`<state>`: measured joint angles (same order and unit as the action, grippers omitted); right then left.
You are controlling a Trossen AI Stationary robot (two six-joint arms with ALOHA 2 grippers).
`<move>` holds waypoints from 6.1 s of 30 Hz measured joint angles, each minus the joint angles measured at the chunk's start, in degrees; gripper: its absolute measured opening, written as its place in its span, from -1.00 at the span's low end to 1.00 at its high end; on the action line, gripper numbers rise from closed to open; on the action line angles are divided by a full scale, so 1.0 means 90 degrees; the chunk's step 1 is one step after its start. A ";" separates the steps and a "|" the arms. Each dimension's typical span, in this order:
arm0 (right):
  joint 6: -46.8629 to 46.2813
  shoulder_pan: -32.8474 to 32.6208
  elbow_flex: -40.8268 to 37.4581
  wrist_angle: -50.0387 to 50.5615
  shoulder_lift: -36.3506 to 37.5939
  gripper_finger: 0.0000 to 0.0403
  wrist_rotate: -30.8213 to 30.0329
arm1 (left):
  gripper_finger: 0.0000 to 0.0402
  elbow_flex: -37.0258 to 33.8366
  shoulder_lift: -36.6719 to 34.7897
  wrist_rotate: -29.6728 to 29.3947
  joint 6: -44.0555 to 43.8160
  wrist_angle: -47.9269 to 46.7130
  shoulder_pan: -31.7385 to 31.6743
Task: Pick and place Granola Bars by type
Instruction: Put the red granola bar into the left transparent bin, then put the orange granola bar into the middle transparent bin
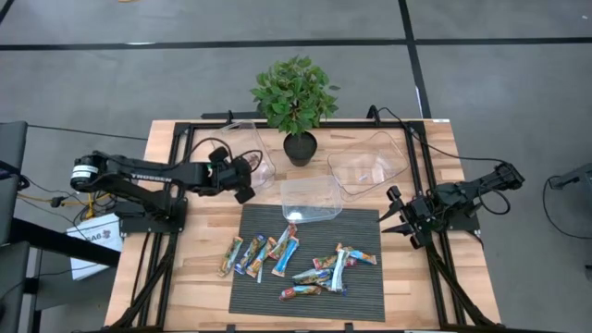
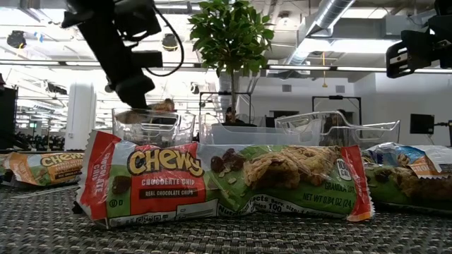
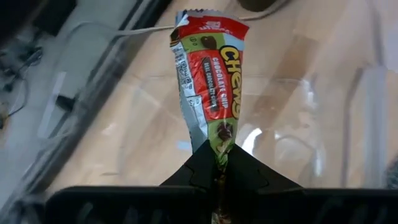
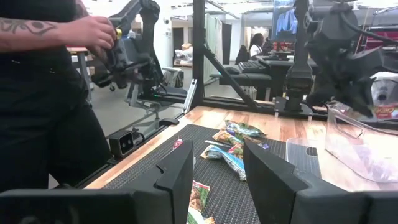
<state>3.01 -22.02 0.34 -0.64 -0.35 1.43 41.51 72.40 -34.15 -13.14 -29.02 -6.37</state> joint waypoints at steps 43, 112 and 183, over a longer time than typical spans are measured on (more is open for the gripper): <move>0.0000 0.0000 0.0002 0.0000 0.0002 -0.34 0.0000 | -0.40 0.0877 -0.0136 0.0210 0.0336 0.0310 0.0299; 0.0000 -0.0001 -0.0001 -0.0002 0.0000 -0.34 0.0000 | -0.10 0.1810 0.2283 0.3025 -0.8584 -0.2943 0.4854; 0.0000 -0.0001 0.0000 -0.0003 0.0001 -0.34 0.0000 | -0.82 0.0804 0.0607 0.0497 -0.4515 0.1857 0.4314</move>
<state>3.01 -22.03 0.35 -0.67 -0.35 1.43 48.75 77.87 -29.68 -53.77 -12.31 32.45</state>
